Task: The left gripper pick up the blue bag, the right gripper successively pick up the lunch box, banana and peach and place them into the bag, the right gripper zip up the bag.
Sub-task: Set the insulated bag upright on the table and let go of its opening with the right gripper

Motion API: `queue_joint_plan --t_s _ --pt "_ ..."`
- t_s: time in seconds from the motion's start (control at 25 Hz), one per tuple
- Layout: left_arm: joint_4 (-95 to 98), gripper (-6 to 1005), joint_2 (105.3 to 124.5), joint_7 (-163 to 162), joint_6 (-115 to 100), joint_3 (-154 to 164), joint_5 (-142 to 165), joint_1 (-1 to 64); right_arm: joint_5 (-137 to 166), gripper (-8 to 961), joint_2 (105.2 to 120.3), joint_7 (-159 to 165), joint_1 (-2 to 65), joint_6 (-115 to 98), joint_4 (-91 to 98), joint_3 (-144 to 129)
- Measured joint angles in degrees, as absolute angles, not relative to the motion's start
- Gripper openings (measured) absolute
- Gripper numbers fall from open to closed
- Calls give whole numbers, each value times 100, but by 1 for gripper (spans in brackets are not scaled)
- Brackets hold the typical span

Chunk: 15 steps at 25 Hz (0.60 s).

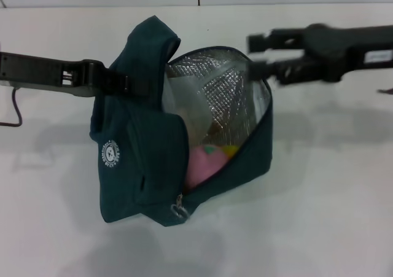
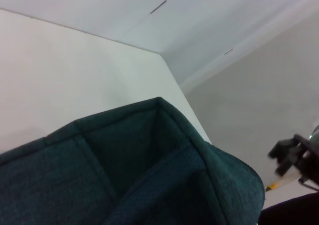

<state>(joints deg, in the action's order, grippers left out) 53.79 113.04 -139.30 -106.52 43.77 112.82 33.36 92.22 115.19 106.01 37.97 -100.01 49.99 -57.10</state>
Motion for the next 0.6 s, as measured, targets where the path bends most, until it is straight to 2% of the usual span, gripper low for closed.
queue_joint_plan --t_s 0.04,0.24,0.4,0.52,0.6 --pt "5379 42 11301 -13931 -10652 4377 11283 3333 9194 770 11513 10715 3703 -10021 4984 -5537" --pt "5379 42 11296 -13930 -10652 4376 11284 3331 9181 844 11475 11656 3160 -9809 4787 -4898" --pt "5379 42 11294 -13931 -10652 4377 11286 3331 9200 841 11320 12096 3097 -9477 3815 -4890" --pt "5379 42 11296 -13931 -10652 4390 11286 3347 9232 839 11305 12099 3223 -9301 3050 -4903" --pt "5379 42 11299 -13931 -10652 4394 11286 3357 9284 837 11363 12087 3326 -9151 2703 -4918"
